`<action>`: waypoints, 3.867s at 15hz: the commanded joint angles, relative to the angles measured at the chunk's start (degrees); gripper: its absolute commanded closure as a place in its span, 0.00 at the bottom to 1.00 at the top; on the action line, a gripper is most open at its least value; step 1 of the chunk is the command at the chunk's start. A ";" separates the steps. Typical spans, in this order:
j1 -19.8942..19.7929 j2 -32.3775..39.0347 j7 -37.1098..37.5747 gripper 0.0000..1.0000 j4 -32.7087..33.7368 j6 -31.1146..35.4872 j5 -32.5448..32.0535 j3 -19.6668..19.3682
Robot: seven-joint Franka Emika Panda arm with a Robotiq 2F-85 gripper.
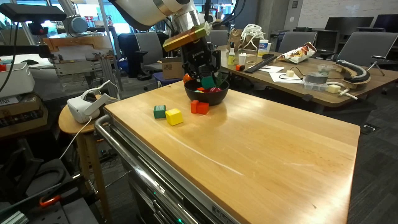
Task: Move the apple backwards, place the radish and blocks inside the black bowl
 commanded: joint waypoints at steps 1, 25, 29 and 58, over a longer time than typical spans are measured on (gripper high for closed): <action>-0.30 1.32 -4.31 0.81 3.97 -0.87 4.45 -0.42; -11.31 -9.15 -41.68 0.00 -6.35 8.70 39.24 1.03; -10.44 -4.63 -41.26 0.00 -1.96 5.52 37.74 0.17; -5.44 -9.01 -29.67 0.00 -15.47 13.02 33.55 -1.70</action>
